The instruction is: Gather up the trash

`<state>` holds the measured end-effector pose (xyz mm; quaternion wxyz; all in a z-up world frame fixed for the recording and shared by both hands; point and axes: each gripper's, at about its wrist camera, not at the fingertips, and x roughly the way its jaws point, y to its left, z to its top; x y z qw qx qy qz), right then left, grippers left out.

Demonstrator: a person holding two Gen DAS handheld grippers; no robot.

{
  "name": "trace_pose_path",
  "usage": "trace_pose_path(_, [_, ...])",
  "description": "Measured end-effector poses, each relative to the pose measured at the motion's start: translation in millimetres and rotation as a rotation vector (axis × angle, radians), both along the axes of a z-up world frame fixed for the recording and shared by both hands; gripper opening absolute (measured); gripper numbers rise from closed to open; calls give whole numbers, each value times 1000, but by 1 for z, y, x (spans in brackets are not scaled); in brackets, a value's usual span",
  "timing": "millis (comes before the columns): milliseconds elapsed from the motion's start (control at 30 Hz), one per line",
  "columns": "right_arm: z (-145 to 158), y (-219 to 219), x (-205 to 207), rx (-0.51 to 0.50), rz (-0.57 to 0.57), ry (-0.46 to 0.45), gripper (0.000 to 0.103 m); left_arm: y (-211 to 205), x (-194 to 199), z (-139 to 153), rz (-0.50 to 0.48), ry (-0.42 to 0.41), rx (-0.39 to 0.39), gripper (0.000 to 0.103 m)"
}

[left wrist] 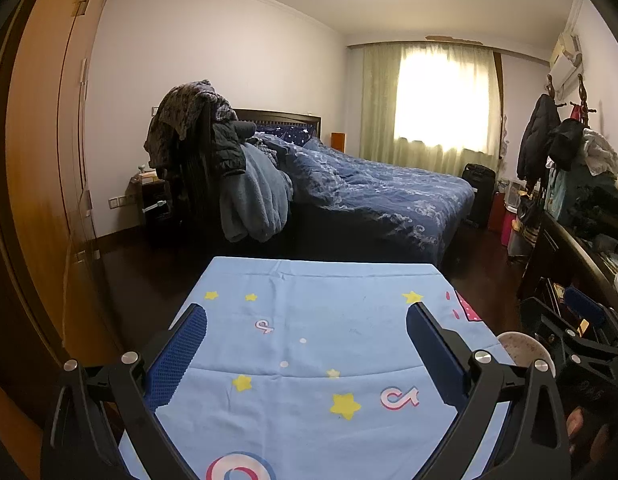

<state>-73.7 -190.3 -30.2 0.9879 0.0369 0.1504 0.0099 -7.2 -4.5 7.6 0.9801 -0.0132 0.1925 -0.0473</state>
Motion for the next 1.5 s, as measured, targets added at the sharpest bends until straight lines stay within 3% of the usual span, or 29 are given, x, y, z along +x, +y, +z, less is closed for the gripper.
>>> trace_pose_path(1500, [20,2,-4,-16,-7,-37,100,9,9,-6,46,32,-4,99])
